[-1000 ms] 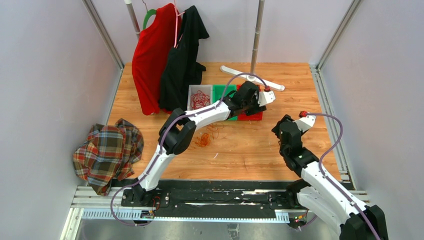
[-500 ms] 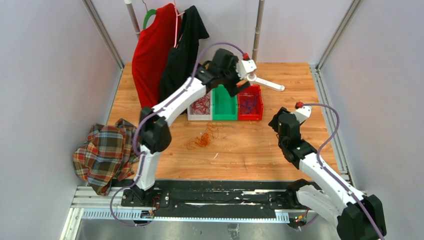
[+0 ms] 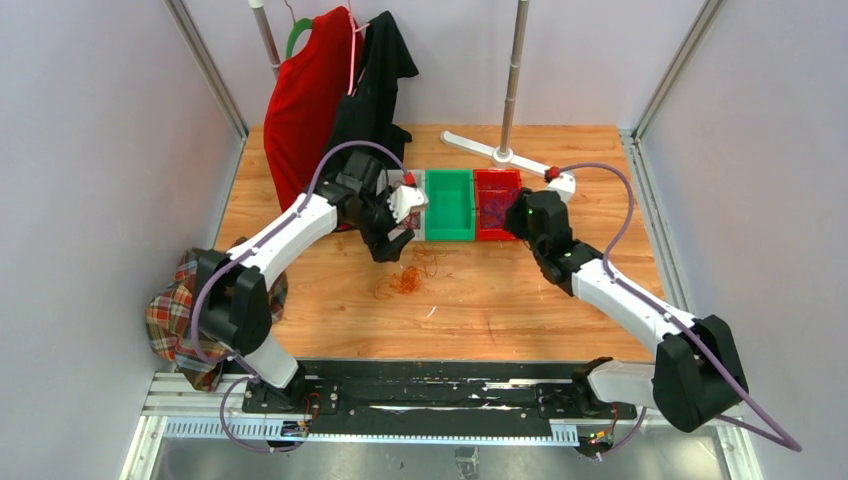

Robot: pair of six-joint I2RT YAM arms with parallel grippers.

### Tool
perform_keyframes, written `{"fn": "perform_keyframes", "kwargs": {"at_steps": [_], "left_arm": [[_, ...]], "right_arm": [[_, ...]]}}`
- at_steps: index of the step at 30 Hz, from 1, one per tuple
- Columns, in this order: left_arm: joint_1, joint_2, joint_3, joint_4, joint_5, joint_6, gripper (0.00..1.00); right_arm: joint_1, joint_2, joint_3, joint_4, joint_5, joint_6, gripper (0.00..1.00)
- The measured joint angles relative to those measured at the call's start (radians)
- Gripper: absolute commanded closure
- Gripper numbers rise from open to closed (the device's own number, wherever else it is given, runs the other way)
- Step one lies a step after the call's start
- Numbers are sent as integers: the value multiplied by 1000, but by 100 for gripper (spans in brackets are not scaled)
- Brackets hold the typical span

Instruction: Untangle the cables

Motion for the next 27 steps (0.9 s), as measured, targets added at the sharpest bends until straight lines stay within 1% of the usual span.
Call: {"fn": "perform_keyframes", "kwargs": {"at_steps": [2,8,11,13,16,21,23,24,25,26,27], "left_arm": [[-9,16,-56,-5,35,-4,18],[-10,84,-92,32,102,-40,21],[-10,84,-129,72,138,-39,25],[-12,87,-141,80,170,-11,27],[-23,103,-136,64,209,71,30],[-55,184,-98,22,218,209,34],[-57,212,-95,16,218,248,41],[-57,222,-95,12,217,263,47],[-56,229,-95,7,217,277,55],[-56,231,-95,3,217,283,65],[-56,232,-95,-1,218,293,72]], "right_arm": [[46,11,5,3,-9,-2,52],[162,9,-18,12,-35,-1,51],[195,8,-42,11,-36,8,52],[201,6,-55,8,-37,20,52],[204,0,-64,-4,-37,30,53],[204,-24,-64,-24,-37,33,55],[204,-40,-64,-31,-36,33,56],[204,-50,-64,-34,-35,33,57],[204,-60,-64,-36,-33,33,57],[204,-69,-64,-38,-32,33,58],[204,-76,-64,-40,-31,34,59]]}}
